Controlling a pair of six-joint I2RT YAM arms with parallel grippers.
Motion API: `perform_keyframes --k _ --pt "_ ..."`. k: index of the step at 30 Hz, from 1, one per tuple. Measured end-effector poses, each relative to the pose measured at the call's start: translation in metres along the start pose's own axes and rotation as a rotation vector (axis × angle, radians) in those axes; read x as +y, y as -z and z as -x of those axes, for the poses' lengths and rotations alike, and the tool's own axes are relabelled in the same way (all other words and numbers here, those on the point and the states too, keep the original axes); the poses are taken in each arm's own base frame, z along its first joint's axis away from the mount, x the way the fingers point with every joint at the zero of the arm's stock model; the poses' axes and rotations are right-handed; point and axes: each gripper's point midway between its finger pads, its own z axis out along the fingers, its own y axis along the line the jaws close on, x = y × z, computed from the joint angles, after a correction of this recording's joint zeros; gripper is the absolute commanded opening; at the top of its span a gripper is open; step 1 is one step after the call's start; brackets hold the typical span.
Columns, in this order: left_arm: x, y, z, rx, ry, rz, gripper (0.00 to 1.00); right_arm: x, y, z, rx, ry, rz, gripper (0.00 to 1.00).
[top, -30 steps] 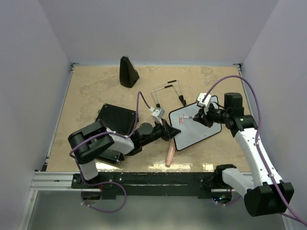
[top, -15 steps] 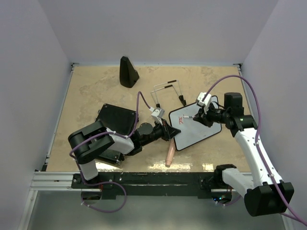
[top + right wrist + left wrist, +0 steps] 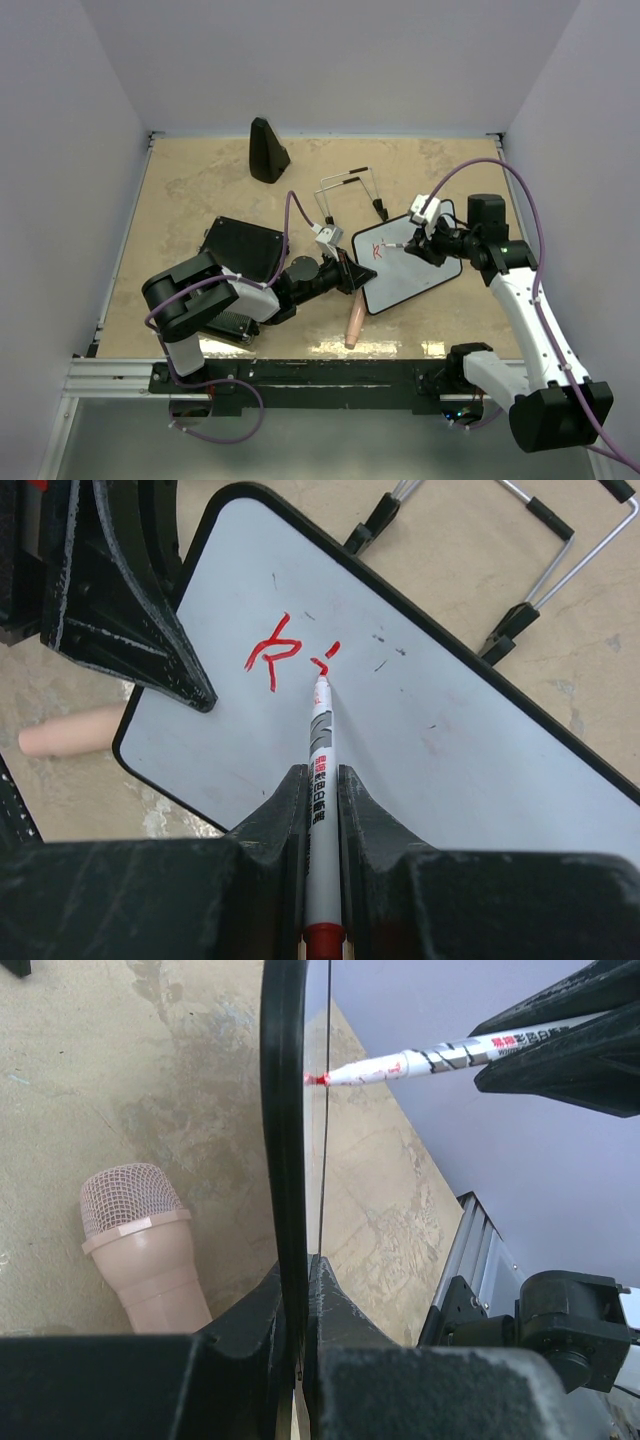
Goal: Write a sentence on the whiteboard
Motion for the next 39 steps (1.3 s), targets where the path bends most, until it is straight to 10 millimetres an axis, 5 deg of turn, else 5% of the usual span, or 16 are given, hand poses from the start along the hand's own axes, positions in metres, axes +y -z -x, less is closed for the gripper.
perform_keyframes --k 12,25,39 --pt "0.000 0.000 0.000 0.000 -0.001 -0.001 0.00 0.012 0.000 -0.016 0.064 0.028 0.075 0.00" --pt "0.000 -0.001 -0.001 0.000 -0.002 -0.007 0.00 -0.008 0.008 0.007 0.001 0.010 -0.058 0.00" --pt "-0.002 -0.001 -0.004 0.008 0.003 -0.013 0.00 -0.009 0.005 0.002 0.020 0.006 -0.047 0.00"
